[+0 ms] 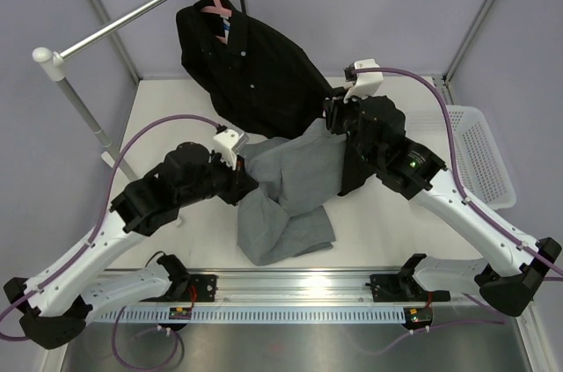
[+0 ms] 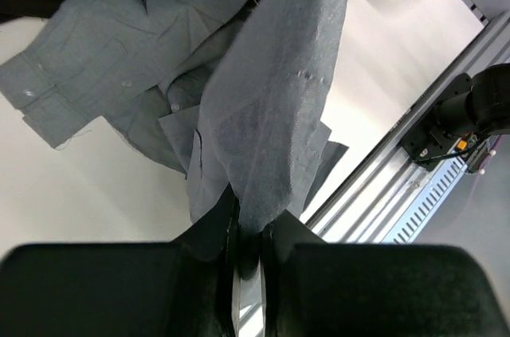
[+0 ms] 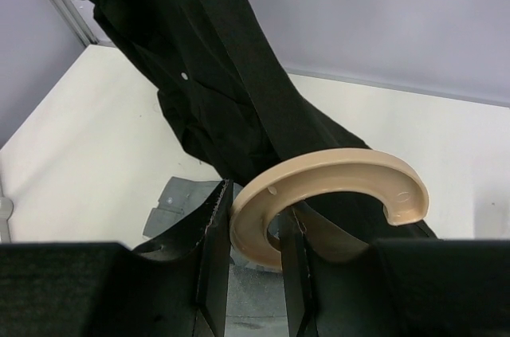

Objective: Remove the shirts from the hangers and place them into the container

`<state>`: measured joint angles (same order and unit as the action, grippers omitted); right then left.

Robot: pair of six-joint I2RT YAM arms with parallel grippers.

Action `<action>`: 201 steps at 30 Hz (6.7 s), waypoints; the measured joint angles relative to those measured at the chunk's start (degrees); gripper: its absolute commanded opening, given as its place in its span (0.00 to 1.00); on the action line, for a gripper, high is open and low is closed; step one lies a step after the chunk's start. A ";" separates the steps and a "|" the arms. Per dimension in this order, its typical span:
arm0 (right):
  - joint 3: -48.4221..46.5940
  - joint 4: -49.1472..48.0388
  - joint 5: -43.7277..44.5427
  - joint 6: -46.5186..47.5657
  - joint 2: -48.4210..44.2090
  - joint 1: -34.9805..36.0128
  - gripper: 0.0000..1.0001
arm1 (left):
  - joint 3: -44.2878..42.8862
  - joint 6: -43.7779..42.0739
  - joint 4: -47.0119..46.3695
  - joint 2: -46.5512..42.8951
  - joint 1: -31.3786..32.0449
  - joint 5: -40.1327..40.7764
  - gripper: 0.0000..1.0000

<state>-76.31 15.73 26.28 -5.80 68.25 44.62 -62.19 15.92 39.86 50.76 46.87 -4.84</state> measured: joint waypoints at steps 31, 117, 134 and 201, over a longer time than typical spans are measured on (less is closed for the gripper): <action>1.29 3.82 8.85 -1.22 -2.80 -0.81 0.00 | 11.45 10.75 5.01 -21.86 0.26 20.85 0.00; 10.08 -10.01 -6.69 7.17 -2.23 -0.76 0.00 | -25.64 3.50 6.93 20.70 6.01 9.53 0.00; 4.00 -7.43 3.50 -0.87 -0.87 0.48 0.00 | -4.94 4.94 5.09 -6.99 6.38 19.89 0.00; 15.47 -2.99 -10.45 -6.60 -11.19 6.82 0.86 | -8.41 0.28 8.76 0.94 6.49 8.22 0.00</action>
<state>-60.84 12.73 15.84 -12.40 57.06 51.44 -70.61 16.21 48.62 51.70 53.36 3.38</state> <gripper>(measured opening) 0.837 0.068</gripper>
